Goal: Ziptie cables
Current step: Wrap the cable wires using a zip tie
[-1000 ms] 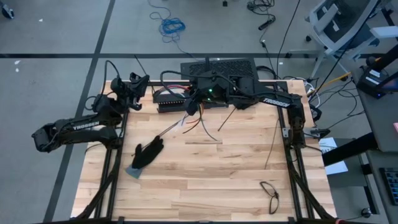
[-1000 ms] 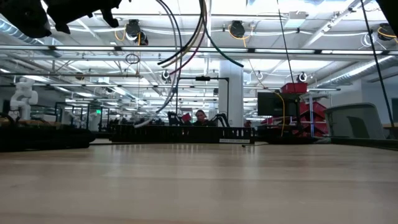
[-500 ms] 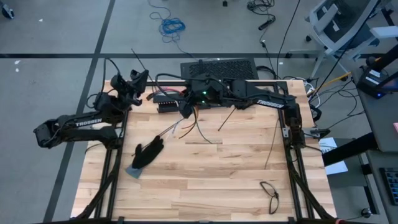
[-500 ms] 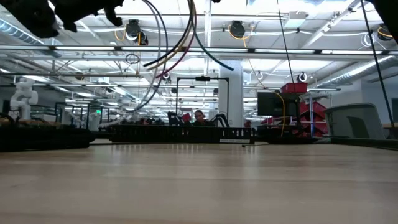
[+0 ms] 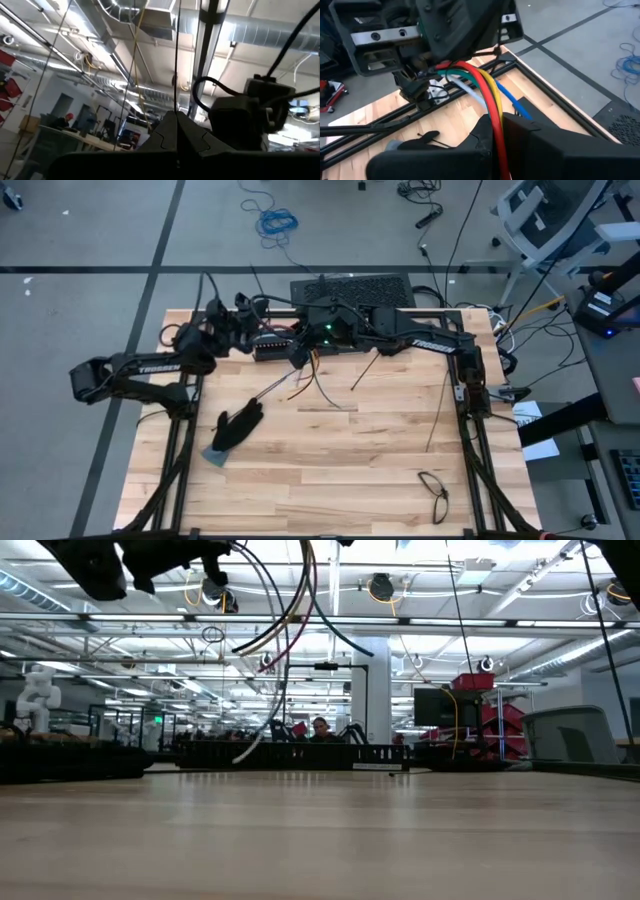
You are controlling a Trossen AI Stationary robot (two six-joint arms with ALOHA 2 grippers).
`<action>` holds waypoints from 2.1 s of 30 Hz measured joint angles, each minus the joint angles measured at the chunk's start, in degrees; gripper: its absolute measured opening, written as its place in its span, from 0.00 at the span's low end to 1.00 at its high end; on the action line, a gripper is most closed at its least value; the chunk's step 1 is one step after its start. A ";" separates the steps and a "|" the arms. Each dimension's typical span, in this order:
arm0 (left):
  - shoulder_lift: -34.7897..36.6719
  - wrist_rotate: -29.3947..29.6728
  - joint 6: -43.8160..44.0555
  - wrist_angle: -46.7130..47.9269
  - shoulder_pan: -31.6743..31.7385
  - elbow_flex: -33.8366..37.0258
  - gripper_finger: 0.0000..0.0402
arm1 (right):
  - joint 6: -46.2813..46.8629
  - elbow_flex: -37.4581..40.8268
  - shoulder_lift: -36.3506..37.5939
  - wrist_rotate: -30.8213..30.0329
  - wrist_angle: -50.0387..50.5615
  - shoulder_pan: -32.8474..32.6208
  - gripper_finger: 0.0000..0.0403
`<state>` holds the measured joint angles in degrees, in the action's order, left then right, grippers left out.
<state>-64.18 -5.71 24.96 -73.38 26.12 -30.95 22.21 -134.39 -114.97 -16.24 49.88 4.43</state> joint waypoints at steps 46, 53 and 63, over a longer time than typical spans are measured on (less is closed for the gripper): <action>-10.13 -7.48 -1.28 0.58 -1.14 -12.02 0.00 | -4.30 0.02 3.04 1.04 12.71 1.79 0.03; -10.70 -7.57 -1.43 0.79 -1.51 -12.01 0.00 | -3.87 0.02 3.83 1.45 11.32 1.21 0.03; -9.99 -4.84 -2.93 1.03 -2.30 -12.01 0.00 | -4.14 0.02 4.10 3.18 9.09 1.09 0.03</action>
<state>-74.17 -10.55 22.03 -72.35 23.83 -42.96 18.07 -134.37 -110.87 -13.06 58.98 5.52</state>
